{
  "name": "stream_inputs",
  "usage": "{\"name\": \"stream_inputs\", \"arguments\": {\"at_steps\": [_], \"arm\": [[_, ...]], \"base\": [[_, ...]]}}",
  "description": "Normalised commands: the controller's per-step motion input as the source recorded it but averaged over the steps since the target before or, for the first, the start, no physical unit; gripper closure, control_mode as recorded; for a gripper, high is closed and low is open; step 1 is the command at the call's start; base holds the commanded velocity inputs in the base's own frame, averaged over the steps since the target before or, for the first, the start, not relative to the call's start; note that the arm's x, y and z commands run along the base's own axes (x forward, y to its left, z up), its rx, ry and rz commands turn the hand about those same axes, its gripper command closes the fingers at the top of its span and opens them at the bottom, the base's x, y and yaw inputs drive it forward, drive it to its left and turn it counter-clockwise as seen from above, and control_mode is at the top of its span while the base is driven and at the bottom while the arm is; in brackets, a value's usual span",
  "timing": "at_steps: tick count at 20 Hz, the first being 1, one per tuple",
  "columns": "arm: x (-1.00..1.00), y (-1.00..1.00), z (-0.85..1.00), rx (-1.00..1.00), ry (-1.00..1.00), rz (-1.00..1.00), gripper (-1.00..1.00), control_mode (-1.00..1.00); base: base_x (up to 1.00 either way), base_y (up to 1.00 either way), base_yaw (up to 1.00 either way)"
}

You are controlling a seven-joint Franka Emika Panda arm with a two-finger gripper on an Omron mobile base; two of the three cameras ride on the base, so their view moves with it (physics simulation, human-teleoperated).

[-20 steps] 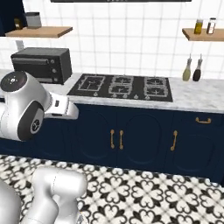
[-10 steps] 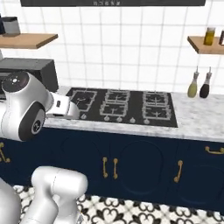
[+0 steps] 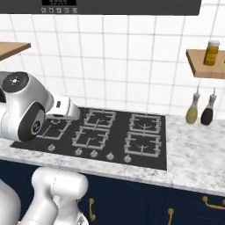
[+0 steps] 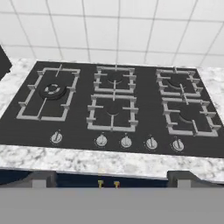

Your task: Navigate to the range hood.

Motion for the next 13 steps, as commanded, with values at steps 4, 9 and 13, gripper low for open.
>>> {"name": "stream_inputs", "arguments": {"at_steps": [4,9,13], "arm": [[0.00,0.00,0.00,0.00,0.00,0.00,-1.00,1.00],[0.00,0.00,0.00,0.00,0.00,0.00,-1.00,1.00],[0.00,0.00,0.00,0.00,0.00,0.00,-1.00,1.00]], "base": [[1.00,-0.21,0.09],[1.00,0.00,0.00],[1.00,0.00,0.24]]}}
